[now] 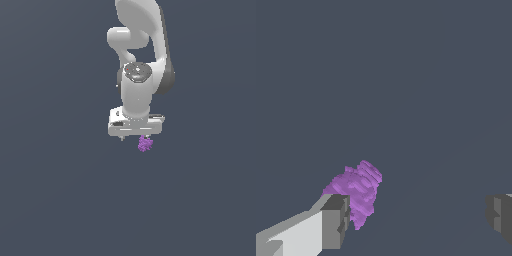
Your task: Pick up the object and move it to a goal position.
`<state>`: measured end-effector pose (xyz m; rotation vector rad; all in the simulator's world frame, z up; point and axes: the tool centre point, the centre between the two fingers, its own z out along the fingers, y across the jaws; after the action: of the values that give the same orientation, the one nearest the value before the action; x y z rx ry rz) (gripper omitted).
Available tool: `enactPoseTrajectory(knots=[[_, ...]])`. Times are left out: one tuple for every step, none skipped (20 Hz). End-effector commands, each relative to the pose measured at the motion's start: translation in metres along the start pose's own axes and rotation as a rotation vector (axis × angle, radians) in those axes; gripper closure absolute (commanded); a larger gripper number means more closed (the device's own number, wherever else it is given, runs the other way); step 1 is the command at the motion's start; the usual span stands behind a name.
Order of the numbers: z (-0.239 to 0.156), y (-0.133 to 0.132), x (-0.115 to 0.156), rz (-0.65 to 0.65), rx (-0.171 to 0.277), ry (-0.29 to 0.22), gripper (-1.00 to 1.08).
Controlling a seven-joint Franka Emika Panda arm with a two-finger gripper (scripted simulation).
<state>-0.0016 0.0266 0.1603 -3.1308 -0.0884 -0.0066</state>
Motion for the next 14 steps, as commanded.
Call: enactPoseTrajectory(knots=[[0.0, 0.0, 0.0, 0.0, 0.0, 0.0, -0.92], [0.0, -0.0001, 0.0001, 0.001, 0.0, 0.0, -0.92], [-0.0001, -0.0003, 0.0005, 0.003, 0.001, 0.0, -0.92], [-0.0003, -0.0006, 0.0012, 0.006, 0.003, 0.001, -0.92], [-0.0005, -0.0009, 0.0021, 0.011, 0.006, 0.001, -0.92], [-0.0008, -0.0015, 0.0033, 0.017, 0.009, 0.002, -0.92], [-0.0011, -0.002, 0.0043, 0.023, 0.013, 0.003, -0.92], [-0.0013, -0.0023, 0.0051, 0.027, 0.015, 0.003, -0.92], [-0.0015, -0.0025, 0.0056, 0.03, 0.016, 0.004, -0.92], [-0.0015, -0.0027, 0.0059, 0.031, 0.017, 0.004, -0.92], [-0.0015, -0.0025, 0.0058, 0.031, 0.017, 0.004, -0.92], [-0.0015, -0.0025, 0.0056, 0.03, 0.016, 0.004, -0.92], [-0.0014, -0.0026, 0.0055, 0.029, 0.016, 0.004, -0.92], [-0.0012, -0.0027, 0.0054, 0.026, 0.016, 0.004, -0.92]])
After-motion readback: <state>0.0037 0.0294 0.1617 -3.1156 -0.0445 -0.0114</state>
